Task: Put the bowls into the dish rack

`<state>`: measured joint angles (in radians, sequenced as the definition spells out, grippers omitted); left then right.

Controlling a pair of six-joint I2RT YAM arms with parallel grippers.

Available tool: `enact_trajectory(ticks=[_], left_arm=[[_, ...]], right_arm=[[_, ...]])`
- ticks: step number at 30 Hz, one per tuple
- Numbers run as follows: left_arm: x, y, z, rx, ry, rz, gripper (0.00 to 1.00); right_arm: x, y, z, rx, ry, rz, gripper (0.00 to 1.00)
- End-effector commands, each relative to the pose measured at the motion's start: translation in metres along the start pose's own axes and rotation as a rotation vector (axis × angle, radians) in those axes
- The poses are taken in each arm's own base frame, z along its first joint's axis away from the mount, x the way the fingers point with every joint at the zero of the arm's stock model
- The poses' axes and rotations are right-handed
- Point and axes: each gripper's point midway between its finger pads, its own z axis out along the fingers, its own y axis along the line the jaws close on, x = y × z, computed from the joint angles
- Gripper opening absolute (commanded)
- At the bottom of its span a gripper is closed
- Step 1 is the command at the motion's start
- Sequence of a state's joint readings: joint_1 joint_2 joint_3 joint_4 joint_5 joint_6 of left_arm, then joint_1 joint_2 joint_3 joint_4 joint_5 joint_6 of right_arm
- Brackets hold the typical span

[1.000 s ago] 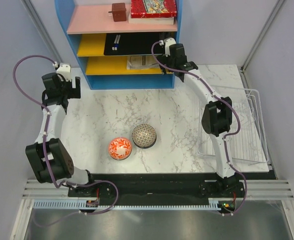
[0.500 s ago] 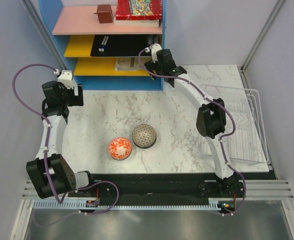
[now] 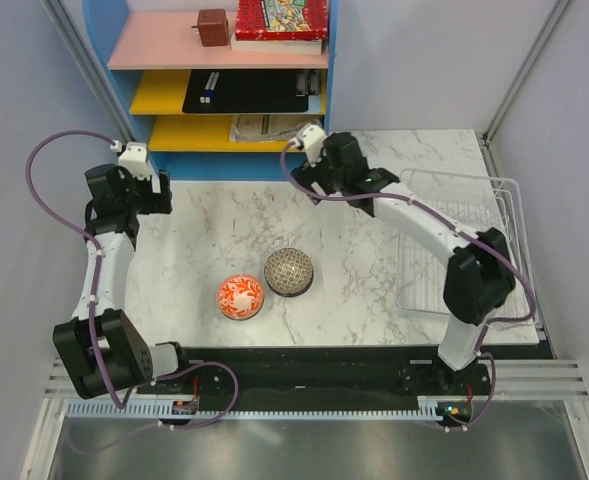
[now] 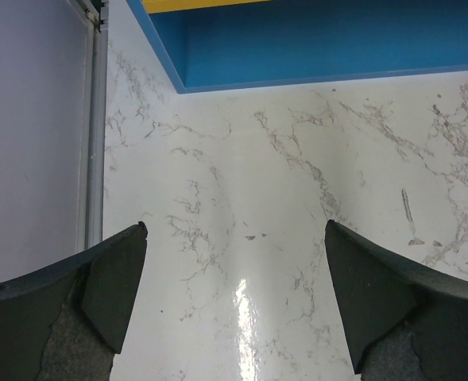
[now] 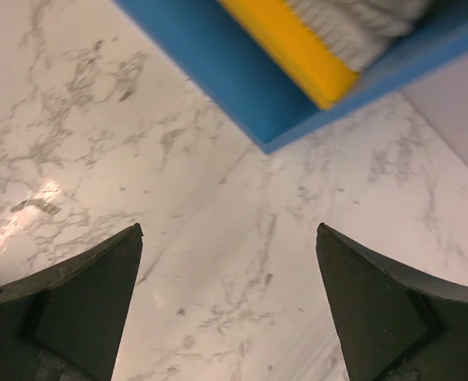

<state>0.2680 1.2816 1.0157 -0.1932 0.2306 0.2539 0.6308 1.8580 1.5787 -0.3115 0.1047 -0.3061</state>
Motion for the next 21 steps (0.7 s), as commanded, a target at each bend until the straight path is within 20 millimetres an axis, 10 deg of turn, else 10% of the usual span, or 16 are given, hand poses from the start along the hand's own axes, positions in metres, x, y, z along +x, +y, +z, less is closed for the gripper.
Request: enact_trajectory(ticks=[1, 9, 21], left_arm=[[-0.009, -0.009, -0.010, 0.033, -0.042, -0.029, 1.00], [-0.014, -0.006, -0.017, 0.004, -0.058, -0.020, 1.00], [-0.018, 0.001, -0.059, -0.083, -0.083, 0.021, 1.00]], right_arm=[[-0.035, -0.079, -0.056, 0.194, -0.182, 0.154, 0.97], [-0.027, -0.157, -0.083, 0.542, -0.298, 0.392, 0.97], [-0.021, -0.209, 0.017, 0.637, -0.240, 0.601, 0.97]])
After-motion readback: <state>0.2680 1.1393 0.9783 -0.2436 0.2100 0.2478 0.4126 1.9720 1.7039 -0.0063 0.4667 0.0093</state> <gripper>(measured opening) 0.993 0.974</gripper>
